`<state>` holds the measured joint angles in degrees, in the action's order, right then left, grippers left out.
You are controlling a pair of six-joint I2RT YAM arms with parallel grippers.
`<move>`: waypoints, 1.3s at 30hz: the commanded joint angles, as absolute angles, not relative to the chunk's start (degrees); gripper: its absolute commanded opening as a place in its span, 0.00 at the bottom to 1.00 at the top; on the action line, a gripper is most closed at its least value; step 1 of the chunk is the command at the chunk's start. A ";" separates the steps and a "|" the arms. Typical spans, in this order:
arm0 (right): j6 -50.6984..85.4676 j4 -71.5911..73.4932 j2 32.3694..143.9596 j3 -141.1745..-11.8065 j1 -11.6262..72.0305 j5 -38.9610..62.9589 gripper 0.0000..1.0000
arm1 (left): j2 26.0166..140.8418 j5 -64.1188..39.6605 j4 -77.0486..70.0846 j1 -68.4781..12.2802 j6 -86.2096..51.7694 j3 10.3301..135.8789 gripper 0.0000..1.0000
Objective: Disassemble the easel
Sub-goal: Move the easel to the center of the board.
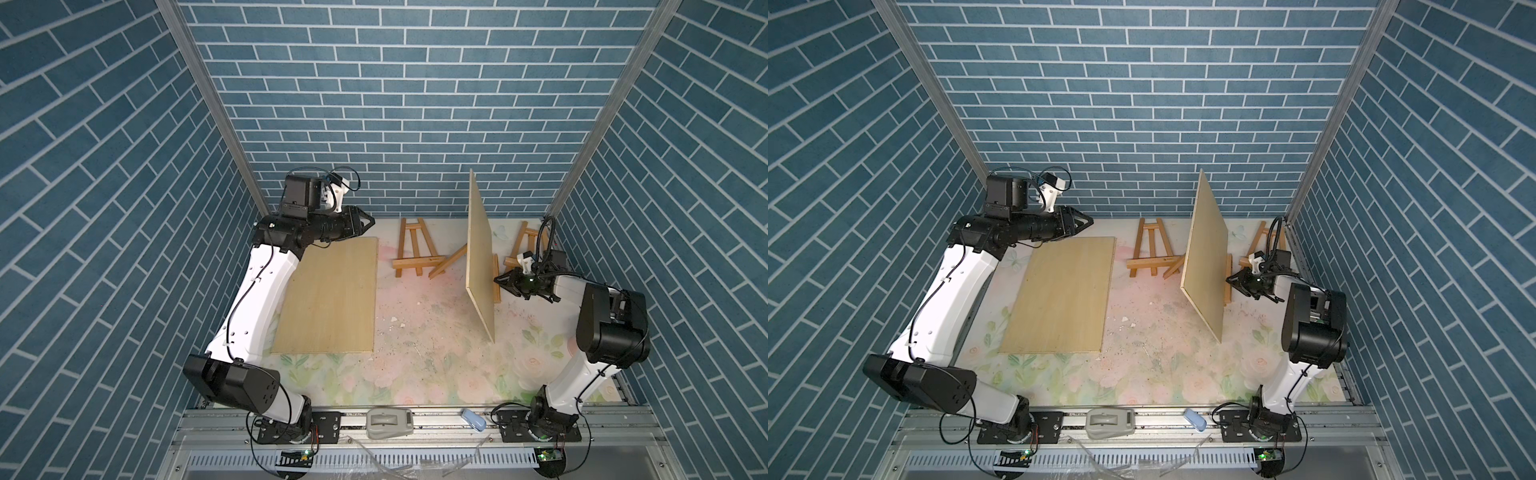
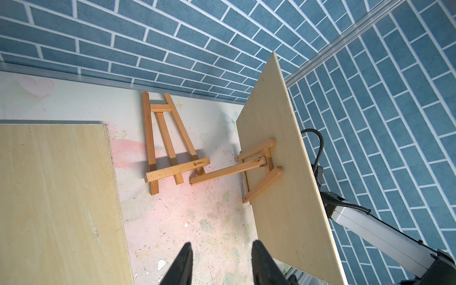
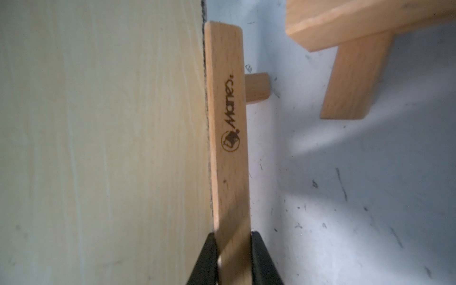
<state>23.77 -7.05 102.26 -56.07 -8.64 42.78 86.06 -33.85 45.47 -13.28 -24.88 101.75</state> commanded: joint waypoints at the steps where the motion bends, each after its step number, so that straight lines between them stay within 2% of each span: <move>1: 24.29 -11.91 99.58 -53.04 -8.79 42.51 0.13 | 86.28 -33.98 45.73 -13.69 -24.74 102.40 0.41; 11: 21.06 -18.22 94.82 -49.49 -7.49 44.62 0.10 | 87.15 -34.20 46.11 -14.73 -25.06 104.84 0.42; 31: 22.42 -23.23 93.31 -46.85 5.36 43.62 0.10 | 90.20 -32.09 50.89 -21.43 -25.55 112.96 0.42; 39: 24.86 -23.16 92.30 -48.78 9.28 39.74 0.10 | 97.87 -27.67 66.35 -27.70 -23.39 127.48 0.41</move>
